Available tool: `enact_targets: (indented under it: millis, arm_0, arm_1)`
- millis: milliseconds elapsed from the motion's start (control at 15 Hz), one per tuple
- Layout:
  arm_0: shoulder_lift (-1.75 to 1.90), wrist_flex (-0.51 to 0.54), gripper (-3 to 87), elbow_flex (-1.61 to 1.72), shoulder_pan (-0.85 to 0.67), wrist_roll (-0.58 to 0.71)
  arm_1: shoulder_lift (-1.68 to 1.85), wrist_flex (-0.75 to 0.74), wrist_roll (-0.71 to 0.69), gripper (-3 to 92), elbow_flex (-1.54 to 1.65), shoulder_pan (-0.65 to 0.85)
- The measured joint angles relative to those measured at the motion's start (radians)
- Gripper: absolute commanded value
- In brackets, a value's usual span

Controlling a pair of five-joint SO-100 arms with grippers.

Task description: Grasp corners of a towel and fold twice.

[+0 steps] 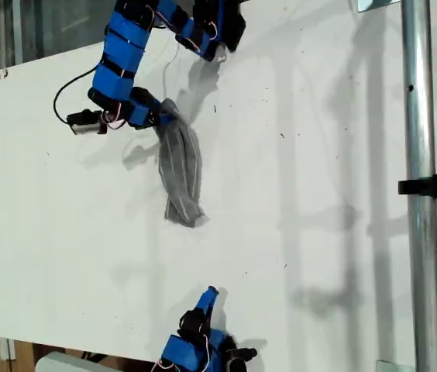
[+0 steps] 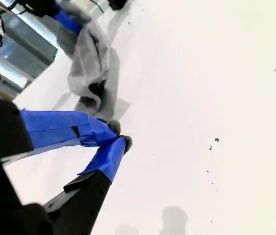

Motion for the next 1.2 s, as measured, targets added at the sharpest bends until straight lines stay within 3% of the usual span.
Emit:
enact_targets:
  millis: [133, 200, 333, 667, 800, 1000, 1133, 1200]
  arm_0:
    - [0.0, 0.0, -0.7, 0.0, 0.011, 0.0]
    - [0.0, -0.002, -0.7, 0.008, 0.017, 0.0]
    - [0.0, -0.012, -0.7, 0.021, 0.018, 0.0]
    - [0.0, -0.021, -0.7, 0.044, 0.025, -0.003]
    - [0.0, -0.028, -0.7, 0.046, 0.025, -0.003]
    - [0.0, -0.028, 2.3, 0.058, 0.025, -0.003]
    - [0.0, -0.035, 3.1, 0.095, 0.025, -0.026]
    - [0.0, -0.051, 3.4, 0.118, 0.025, -0.028]
  arm_1:
    - [0.206, 0.224, 0.155, -0.3, 0.002, -0.149]
    - [0.353, 0.236, 0.184, -0.3, -0.002, -0.192]
    - [0.514, 0.118, 0.206, -0.3, 0.063, -0.216]
    - [0.155, -0.403, 0.206, 0.1, 0.084, -0.327]
    - [-0.077, -0.555, 0.206, 19.8, 0.003, -0.35]
    - [-0.192, -0.73, 0.227, 11.7, -0.097, -0.354]
    - [-0.084, -0.953, 0.232, 11.5, -0.054, -0.334]
    - [0.025, -1.035, 0.233, 3.8, 0.005, -0.304]
